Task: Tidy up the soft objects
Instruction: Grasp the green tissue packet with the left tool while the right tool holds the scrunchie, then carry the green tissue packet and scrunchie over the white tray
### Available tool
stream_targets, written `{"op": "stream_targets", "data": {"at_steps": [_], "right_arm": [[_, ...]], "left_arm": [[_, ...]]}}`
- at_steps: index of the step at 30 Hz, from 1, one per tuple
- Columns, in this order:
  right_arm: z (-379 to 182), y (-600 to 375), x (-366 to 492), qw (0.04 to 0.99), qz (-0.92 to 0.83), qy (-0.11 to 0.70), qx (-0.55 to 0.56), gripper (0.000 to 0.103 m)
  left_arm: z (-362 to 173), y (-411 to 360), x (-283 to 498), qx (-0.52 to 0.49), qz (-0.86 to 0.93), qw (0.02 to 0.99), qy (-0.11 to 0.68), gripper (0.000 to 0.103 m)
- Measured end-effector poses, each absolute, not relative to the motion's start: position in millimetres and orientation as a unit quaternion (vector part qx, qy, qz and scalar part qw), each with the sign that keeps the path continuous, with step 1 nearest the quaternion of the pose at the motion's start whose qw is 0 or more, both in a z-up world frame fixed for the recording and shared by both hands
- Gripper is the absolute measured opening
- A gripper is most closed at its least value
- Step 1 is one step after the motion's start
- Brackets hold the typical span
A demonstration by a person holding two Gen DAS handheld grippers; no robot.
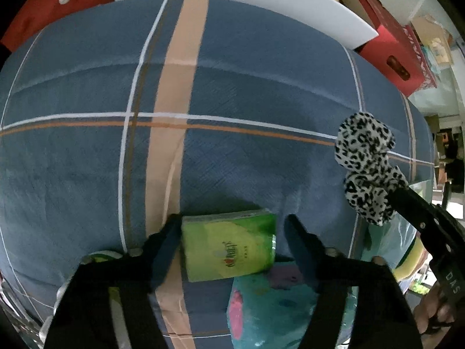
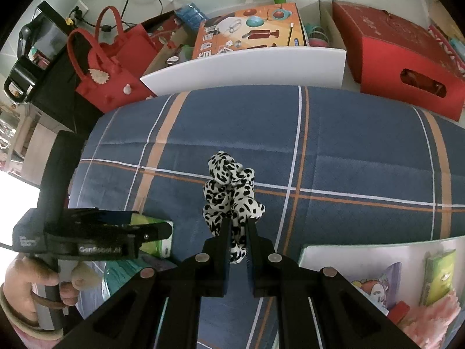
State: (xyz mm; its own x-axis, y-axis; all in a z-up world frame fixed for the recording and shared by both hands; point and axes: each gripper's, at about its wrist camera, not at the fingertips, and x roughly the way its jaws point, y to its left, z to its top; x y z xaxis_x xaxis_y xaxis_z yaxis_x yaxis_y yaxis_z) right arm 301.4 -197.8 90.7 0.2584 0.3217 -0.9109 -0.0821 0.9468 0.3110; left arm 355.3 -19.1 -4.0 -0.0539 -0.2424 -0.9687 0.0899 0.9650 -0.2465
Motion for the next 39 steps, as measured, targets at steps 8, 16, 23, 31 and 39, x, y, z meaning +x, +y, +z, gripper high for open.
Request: {"op": "stream_targets", "data": {"at_steps": [8, 16, 23, 31, 39], "right_arm": [[94.5, -199.1, 298.9, 0.790, 0.127, 0.591, 0.105, 0.010], [120.1, -211.3, 276.4, 0.810, 0.131, 0.560, 0.114, 0.010], [148.3, -218.9, 252.1, 0.823, 0.125, 0.544, 0.100, 0.010], [173.8, -236.5, 220.5, 0.835, 0.117, 0.530, 0.095, 0.010], [175.8, -272.7, 188.2, 0.835, 0.089, 0.533, 0.102, 0.010]], "left_arm": [[0.8, 2.8, 349.2, -0.074, -0.124, 0.699, 0.700, 0.065], [46.3, 12.9, 337.1, -0.083, -0.116, 0.735, 0.663, 0.065], [81.4, 15.0, 320.8, -0.074, -0.103, 0.765, 0.632, 0.065], [123.7, -32.1, 294.2, -0.055, -0.131, 0.791, 0.595, 0.065], [139.8, -90.9, 261.7, -0.026, -0.166, 0.794, 0.584, 0.065]]}}
